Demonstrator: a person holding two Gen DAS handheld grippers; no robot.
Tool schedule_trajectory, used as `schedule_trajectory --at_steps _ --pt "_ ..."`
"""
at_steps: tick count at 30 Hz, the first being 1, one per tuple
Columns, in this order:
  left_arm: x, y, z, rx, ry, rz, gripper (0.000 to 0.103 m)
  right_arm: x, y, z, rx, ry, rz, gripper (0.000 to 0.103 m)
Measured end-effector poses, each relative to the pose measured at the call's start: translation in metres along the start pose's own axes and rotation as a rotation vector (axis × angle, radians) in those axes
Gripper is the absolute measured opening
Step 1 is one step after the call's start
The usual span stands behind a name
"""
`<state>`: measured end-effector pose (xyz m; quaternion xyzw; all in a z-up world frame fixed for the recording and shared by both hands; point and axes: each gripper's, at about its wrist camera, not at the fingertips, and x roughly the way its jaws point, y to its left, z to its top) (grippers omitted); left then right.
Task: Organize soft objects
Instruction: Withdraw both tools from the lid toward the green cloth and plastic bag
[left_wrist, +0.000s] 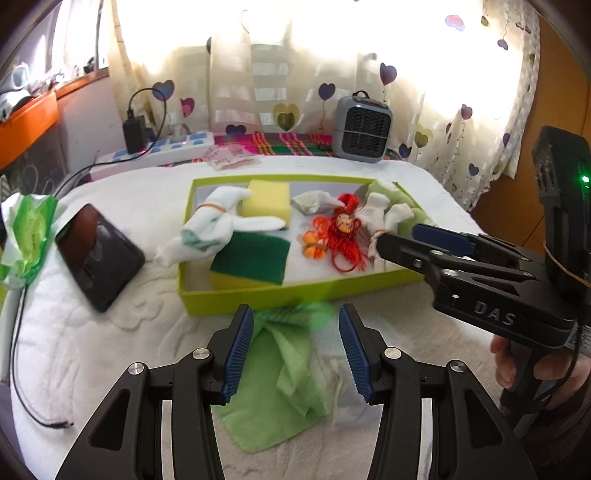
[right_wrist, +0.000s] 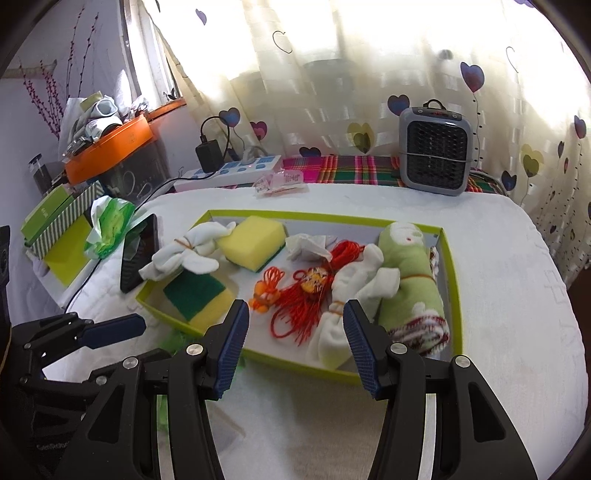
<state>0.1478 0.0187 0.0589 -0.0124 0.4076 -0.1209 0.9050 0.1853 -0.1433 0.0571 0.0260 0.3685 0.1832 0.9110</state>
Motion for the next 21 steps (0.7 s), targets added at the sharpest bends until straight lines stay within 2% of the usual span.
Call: schedule_trajectory --at_steps 12,21 --pt "-0.008 0.007 -0.019 -0.017 0.007 0.029 0.047 -0.015 0.013 -0.025 -0.006 0.008 0.013 0.054" --pt "-0.007 0.026 -0.033 -0.08 0.035 -0.002 0.047 -0.015 0.022 -0.05 0.001 0.058 0.028 0.056"
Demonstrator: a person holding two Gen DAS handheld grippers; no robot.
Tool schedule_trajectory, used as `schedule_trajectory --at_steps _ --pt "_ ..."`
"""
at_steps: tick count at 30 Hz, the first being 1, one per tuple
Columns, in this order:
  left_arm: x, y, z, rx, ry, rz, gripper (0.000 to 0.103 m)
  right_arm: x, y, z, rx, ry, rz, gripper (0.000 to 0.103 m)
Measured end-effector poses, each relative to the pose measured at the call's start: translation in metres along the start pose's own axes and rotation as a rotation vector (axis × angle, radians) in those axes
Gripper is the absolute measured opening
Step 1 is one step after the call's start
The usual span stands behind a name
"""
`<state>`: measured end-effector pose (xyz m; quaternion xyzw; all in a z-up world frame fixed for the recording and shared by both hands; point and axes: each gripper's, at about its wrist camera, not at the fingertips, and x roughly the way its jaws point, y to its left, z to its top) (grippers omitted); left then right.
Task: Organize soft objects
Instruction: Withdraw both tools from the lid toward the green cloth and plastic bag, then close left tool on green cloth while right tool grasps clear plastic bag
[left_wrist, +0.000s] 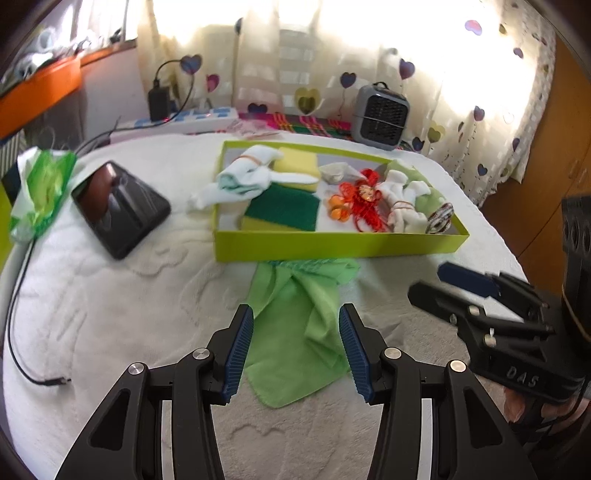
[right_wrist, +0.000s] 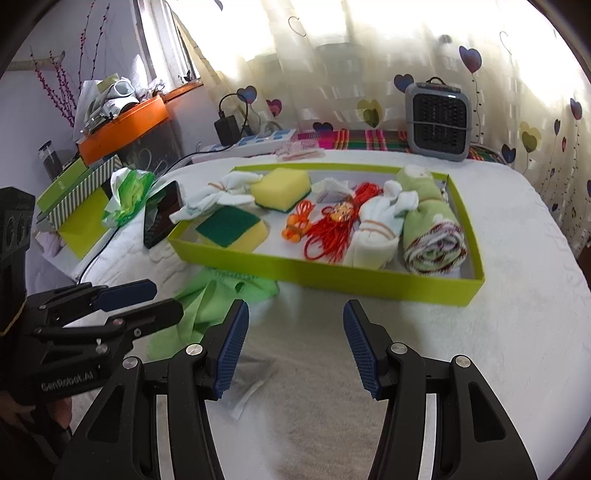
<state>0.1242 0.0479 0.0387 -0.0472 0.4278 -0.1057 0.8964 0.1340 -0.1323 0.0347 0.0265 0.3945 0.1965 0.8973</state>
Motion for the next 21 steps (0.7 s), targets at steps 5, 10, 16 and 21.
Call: schedule_trajectory --at_steps 5,10,16,21 --pt "-0.004 0.017 -0.005 -0.051 -0.005 -0.003 0.047 0.005 0.006 -0.01 -0.018 0.024 0.013 0.065" --pt "-0.004 0.025 -0.005 -0.074 -0.006 -0.01 0.047 0.013 0.013 -0.013 -0.037 0.057 0.022 0.065" --pt "0.0 0.03 -0.006 -0.093 0.004 -0.016 0.047 0.021 0.023 -0.018 -0.07 0.088 0.027 0.065" --pt "0.002 0.032 -0.006 -0.101 0.005 -0.026 0.047 0.025 0.029 -0.02 -0.095 0.101 0.015 0.065"
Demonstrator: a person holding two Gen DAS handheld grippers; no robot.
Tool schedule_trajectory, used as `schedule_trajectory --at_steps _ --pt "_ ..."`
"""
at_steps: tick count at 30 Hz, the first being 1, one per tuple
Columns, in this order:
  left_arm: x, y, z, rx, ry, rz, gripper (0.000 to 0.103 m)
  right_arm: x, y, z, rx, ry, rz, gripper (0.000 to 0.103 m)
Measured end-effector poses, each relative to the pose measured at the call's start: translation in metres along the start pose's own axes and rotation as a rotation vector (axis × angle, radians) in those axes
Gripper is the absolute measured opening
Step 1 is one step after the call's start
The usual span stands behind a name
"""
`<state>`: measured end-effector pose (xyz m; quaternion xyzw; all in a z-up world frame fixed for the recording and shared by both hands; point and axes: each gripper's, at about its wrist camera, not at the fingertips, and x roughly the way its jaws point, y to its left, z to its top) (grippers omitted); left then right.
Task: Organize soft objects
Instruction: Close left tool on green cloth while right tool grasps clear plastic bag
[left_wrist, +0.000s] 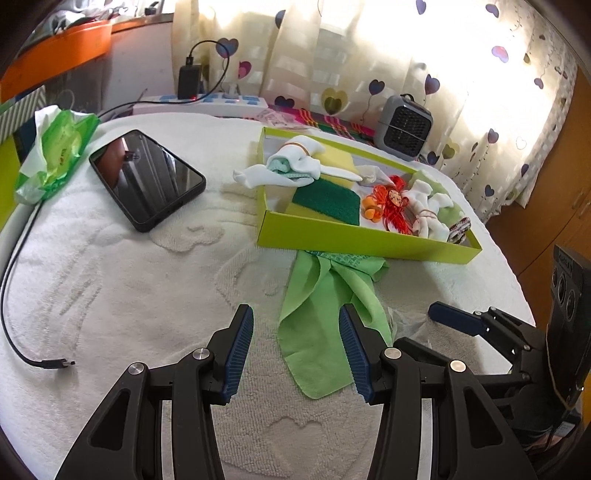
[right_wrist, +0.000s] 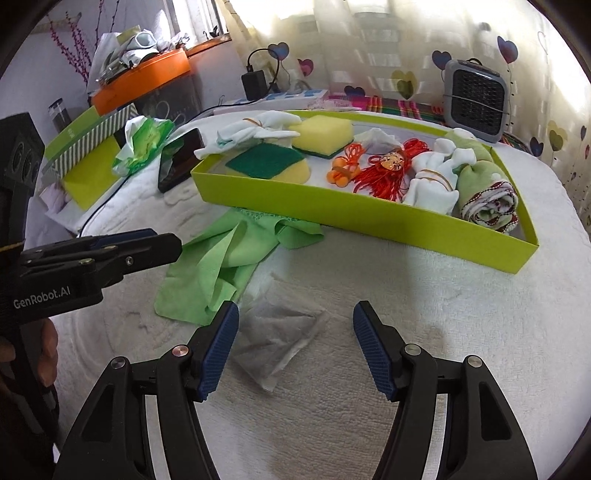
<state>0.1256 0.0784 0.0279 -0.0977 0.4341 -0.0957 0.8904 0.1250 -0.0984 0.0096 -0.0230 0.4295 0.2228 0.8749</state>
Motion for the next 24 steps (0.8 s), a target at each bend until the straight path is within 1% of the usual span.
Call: schedule_trajectory --at_steps 7,11,12,13,14,18,20,22,23,24 --pt "0.002 0.003 0.002 -0.021 0.006 -0.027 0.047 0.001 0.007 -0.002 -0.021 0.005 -0.041 0.065" --pt "0.003 0.003 0.003 -0.012 0.01 -0.029 0.047 0.001 0.008 -0.003 -0.025 0.005 -0.052 0.064" --pt "0.003 0.002 0.004 -0.01 0.011 -0.035 0.047 0.0 0.007 -0.004 -0.024 0.004 -0.058 0.061" --pt "0.004 0.001 0.004 -0.008 0.012 -0.042 0.047 -0.001 0.007 -0.004 -0.022 0.0 -0.063 0.053" --pt "0.004 0.0 0.004 -0.007 0.014 -0.044 0.047 -0.002 0.006 -0.004 -0.019 -0.002 -0.059 0.048" --pt "0.007 -0.006 0.008 0.003 0.017 -0.045 0.047 -0.002 0.006 -0.004 -0.019 -0.005 -0.052 0.04" --pt "0.009 -0.008 0.01 0.004 0.019 -0.046 0.047 -0.003 0.006 -0.005 -0.019 -0.009 -0.033 0.024" --pt "0.013 -0.009 0.011 0.007 0.027 -0.028 0.047 -0.004 0.007 -0.005 -0.02 -0.012 -0.031 0.023" --pt "0.015 -0.01 0.012 0.007 0.031 -0.018 0.047 -0.004 0.006 -0.005 -0.017 -0.015 -0.029 0.02" --pt "0.016 -0.011 0.013 0.012 0.032 -0.013 0.047 -0.005 0.006 -0.005 -0.013 -0.019 -0.027 0.019"
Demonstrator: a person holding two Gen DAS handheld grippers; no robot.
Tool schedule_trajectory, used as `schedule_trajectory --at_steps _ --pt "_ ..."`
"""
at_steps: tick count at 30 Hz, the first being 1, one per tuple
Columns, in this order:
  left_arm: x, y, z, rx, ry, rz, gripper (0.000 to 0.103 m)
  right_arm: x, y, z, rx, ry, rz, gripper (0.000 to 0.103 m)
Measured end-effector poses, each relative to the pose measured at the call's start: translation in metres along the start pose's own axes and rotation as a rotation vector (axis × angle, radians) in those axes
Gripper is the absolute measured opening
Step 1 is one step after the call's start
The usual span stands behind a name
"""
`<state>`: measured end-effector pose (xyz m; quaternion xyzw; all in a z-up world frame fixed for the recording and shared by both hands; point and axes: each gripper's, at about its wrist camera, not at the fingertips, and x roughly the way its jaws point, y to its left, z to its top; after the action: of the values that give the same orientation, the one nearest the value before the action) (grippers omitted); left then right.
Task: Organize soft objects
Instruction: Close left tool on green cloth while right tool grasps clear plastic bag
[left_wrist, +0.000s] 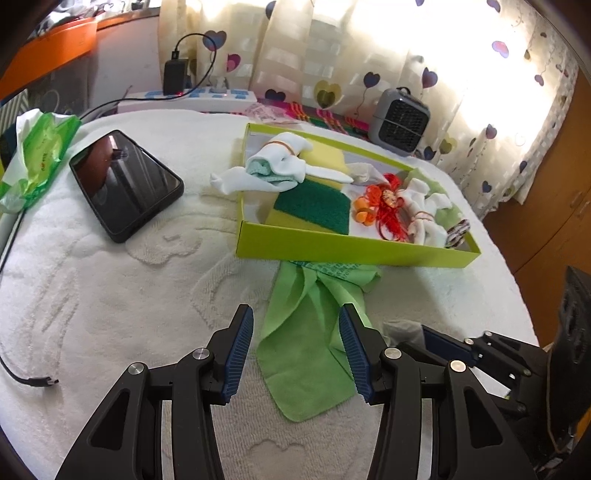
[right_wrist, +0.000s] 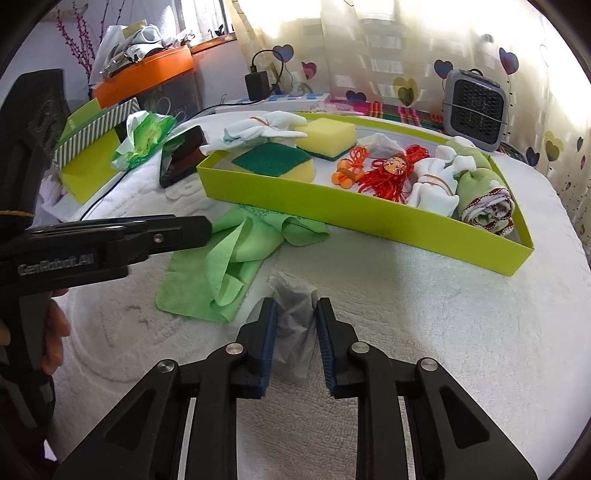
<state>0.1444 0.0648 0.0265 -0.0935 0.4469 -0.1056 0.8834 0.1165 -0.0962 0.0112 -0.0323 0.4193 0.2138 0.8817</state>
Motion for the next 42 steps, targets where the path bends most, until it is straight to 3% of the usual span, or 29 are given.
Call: schedule_trajectory --at_steps 4,10,13,19,29,34,38,42 --pt "0.006 -0.003 0.001 0.018 0.018 0.025 0.047 -0.002 -0.004 0.0 0.023 -0.011 0.011 0.015" --pt "0.007 -0.01 0.005 0.027 0.014 -0.009 0.048 -0.006 -0.011 0.0 0.058 -0.03 0.013 0.014" --pt "0.01 -0.011 0.008 0.015 0.012 -0.029 0.06 -0.011 -0.018 -0.002 0.084 -0.045 0.012 0.014" --pt "0.021 -0.021 0.01 0.019 0.036 -0.04 0.061 -0.016 -0.031 -0.004 0.132 -0.058 0.022 0.014" --pt "0.036 -0.036 0.014 0.089 0.052 0.093 0.061 -0.015 -0.036 -0.005 0.162 -0.062 0.045 0.014" --pt "0.041 -0.047 0.009 0.202 0.056 0.166 0.061 -0.014 -0.037 -0.005 0.164 -0.057 0.051 0.014" --pt "0.039 -0.044 0.007 0.217 0.047 0.163 0.061 -0.014 -0.039 -0.005 0.173 -0.056 0.054 0.014" --pt "0.038 -0.042 0.008 0.22 0.046 0.166 0.053 -0.014 -0.04 -0.005 0.178 -0.055 0.056 0.014"
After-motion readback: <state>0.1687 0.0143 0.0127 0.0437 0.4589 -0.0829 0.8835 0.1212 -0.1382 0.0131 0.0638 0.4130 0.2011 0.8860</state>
